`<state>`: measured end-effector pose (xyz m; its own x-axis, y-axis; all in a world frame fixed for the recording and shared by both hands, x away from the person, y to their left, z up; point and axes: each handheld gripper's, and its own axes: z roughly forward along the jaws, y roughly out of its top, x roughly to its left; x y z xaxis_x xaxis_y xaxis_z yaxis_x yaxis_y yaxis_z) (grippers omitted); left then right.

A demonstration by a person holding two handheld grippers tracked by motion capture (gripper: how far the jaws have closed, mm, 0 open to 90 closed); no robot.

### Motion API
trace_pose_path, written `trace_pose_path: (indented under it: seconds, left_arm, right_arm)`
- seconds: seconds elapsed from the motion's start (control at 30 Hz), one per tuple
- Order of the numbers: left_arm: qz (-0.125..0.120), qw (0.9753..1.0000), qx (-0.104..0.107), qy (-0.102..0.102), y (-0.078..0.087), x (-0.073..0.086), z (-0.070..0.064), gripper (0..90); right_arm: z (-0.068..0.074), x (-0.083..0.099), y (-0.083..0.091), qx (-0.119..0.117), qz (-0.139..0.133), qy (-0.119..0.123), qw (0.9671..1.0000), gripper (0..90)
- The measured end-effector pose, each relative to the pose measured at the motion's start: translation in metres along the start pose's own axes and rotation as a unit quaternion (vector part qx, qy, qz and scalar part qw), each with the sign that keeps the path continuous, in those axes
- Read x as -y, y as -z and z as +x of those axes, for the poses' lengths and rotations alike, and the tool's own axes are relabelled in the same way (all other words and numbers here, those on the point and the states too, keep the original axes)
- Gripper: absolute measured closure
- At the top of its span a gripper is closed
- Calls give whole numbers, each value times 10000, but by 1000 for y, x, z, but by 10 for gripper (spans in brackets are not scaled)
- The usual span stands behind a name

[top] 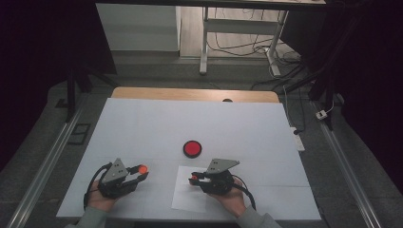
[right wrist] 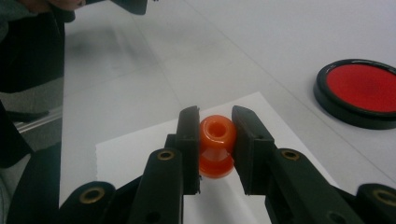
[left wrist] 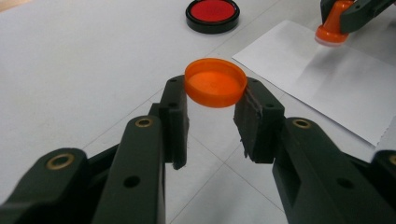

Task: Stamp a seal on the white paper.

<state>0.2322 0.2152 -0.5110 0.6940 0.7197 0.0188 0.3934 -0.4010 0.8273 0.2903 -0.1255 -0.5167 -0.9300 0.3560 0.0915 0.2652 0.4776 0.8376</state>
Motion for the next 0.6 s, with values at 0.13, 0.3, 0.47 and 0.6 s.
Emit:
trace_pose_path:
  seconds: [0.13, 0.3, 0.47, 0.6]
  left_arm:
    - [-11, 10000, 2, 11, 0, 0, 0, 641]
    - [-7, 10000, 4, -1, 0, 0, 0, 641]
    - [-6, 10000, 1, 4, 0, 0, 0, 641]
    - [-6, 10000, 0, 4, 0, 0, 0, 641]
  right_arm:
    - [1, 1, -3, -12, 83, 25, 10000, 721]
    - [2, 2, -6, 50, 180, 54, 9998, 721]
    - [3, 3, -10, 71, 242, 69, 9997, 721]
    - [3, 3, -12, 104, 281, 90, 9995, 721]
